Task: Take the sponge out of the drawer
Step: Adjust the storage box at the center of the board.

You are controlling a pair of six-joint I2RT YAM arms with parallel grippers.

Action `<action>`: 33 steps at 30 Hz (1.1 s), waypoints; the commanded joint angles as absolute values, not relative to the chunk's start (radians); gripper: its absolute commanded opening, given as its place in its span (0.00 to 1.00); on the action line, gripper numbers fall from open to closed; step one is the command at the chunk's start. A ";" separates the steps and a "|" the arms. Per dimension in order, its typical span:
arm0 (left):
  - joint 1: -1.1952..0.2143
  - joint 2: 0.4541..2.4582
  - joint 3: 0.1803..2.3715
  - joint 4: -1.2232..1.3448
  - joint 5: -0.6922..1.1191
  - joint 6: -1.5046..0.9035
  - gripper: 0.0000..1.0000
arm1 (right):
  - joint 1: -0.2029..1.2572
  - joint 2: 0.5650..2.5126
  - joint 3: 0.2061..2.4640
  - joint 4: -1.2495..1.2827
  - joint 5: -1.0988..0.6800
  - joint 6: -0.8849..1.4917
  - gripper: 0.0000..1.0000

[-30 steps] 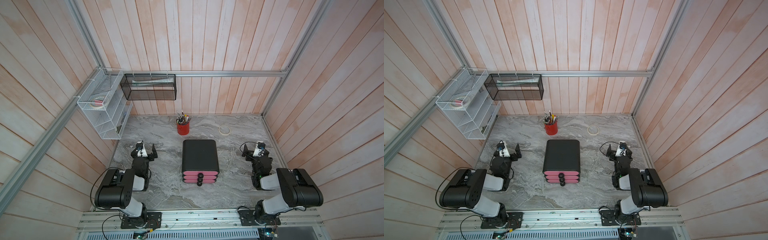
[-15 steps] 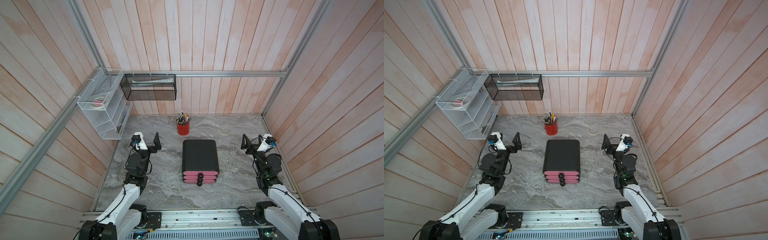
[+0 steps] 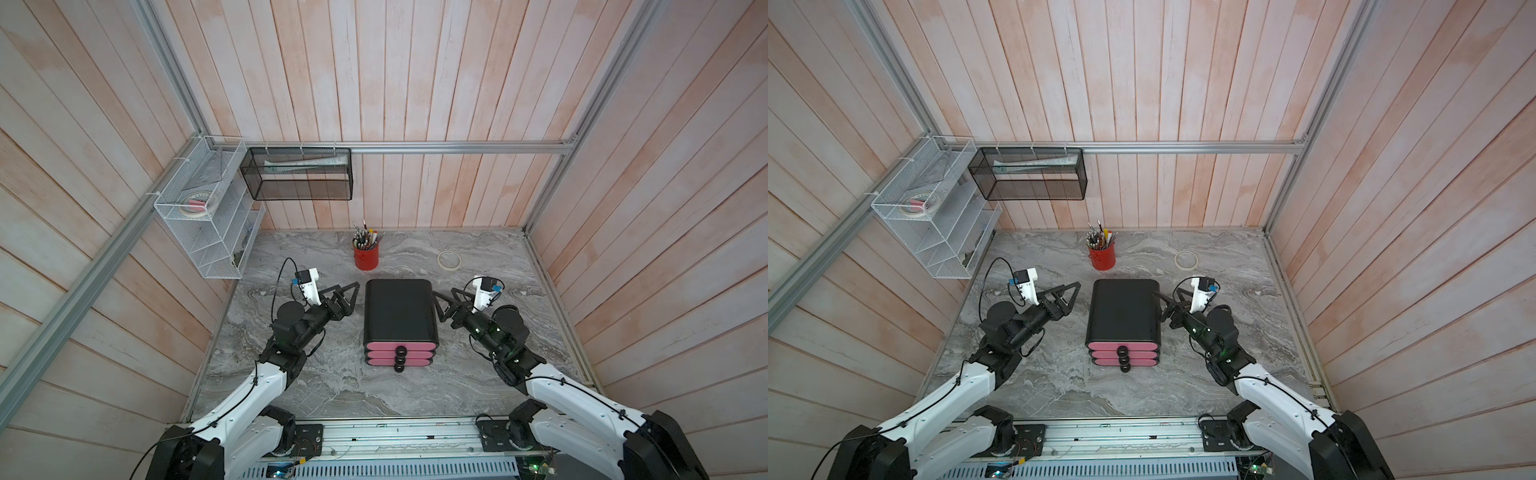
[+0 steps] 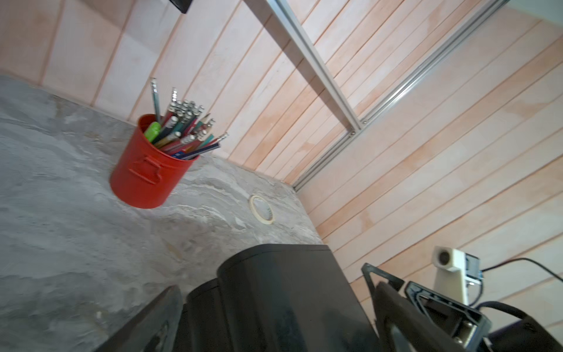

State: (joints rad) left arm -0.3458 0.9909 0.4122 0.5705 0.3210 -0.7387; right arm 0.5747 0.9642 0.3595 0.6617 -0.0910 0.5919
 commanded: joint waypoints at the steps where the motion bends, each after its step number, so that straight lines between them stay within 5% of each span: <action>1: -0.366 0.998 0.374 0.734 0.426 -0.806 1.00 | 0.602 0.970 0.362 0.756 -0.120 0.604 0.98; 5: -0.381 1.045 0.315 1.008 0.525 -0.830 1.00 | 0.601 0.957 0.276 0.932 -0.213 0.605 0.98; 9: -0.376 1.067 0.258 1.206 0.583 -0.860 1.00 | 0.602 0.949 0.307 0.851 -0.168 0.597 0.98; 13: -0.376 1.053 0.328 0.989 0.550 -0.803 1.00 | 0.602 0.986 0.367 0.726 -0.123 0.598 0.88; 19: -0.376 1.102 0.537 0.379 0.379 -0.584 1.00 | 0.602 1.027 0.457 0.450 -0.004 0.528 0.88; 33: -0.344 1.278 0.466 0.685 0.349 -0.651 1.00 | 0.597 1.173 0.400 0.655 0.024 0.436 0.88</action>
